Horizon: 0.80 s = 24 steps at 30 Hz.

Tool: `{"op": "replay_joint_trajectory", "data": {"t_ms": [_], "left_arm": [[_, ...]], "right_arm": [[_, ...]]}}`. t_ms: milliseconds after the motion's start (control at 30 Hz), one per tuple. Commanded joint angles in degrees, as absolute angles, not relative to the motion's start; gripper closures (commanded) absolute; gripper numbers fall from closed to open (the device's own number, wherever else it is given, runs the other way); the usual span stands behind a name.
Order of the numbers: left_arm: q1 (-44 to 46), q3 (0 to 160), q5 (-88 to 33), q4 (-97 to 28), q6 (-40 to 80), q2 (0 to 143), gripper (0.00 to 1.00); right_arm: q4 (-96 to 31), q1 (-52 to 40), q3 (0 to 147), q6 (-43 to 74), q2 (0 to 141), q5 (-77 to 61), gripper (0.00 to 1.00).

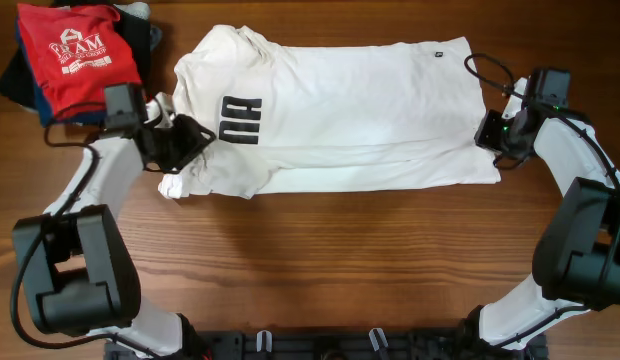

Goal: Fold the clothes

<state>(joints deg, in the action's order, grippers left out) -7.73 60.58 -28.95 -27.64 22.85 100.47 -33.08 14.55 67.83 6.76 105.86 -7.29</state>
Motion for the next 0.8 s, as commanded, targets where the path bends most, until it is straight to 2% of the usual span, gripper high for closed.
{"op": "replay_joint_trajectory", "data": {"t_ms": [0,67,233,400,467,500,533,567,600,767], "left_arm": [[-0.6,60.4,-27.3,-28.1,19.7,100.4,0.55],[5.3,60.4,-19.7,-28.5,19.7,100.4,0.51],[13.8,60.2,-10.0,-31.8,17.2,100.6,0.49],[18.0,60.2,-6.4,-32.6,12.8,104.0,0.53],[18.9,60.2,-3.6,-32.6,12.2,106.1,0.57],[19.0,60.2,-2.8,-32.6,12.2,107.0,0.63],[19.0,60.2,-2.2,-32.3,12.2,107.4,0.73],[19.0,60.2,-1.8,-31.6,12.2,107.4,0.91],[19.0,60.2,-1.8,-30.0,12.2,107.2,0.96],[18.3,63.4,2.7,-27.8,12.2,105.4,0.96]], "right_arm": [[-33.4,14.5,65.9,6.1,107.2,-7.8,0.66],[-33.0,14.5,63.5,6.0,107.4,-7.8,0.65],[-31.9,14.5,60.7,6.0,107.4,-7.8,0.65],[-31.7,14.5,60.4,6.0,107.4,-7.8,0.65],[-31.7,14.5,60.4,6.0,107.4,-7.8,0.66],[-31.7,14.5,60.4,6.0,107.4,-7.8,0.66],[-31.7,14.5,60.4,6.0,107.4,-7.8,0.66],[-31.7,14.5,60.4,6.0,107.4,-7.8,0.65],[-31.7,14.5,60.4,6.0,107.4,-7.8,0.66],[-31.8,14.5,60.4,6.0,107.4,-7.7,0.66]]}}
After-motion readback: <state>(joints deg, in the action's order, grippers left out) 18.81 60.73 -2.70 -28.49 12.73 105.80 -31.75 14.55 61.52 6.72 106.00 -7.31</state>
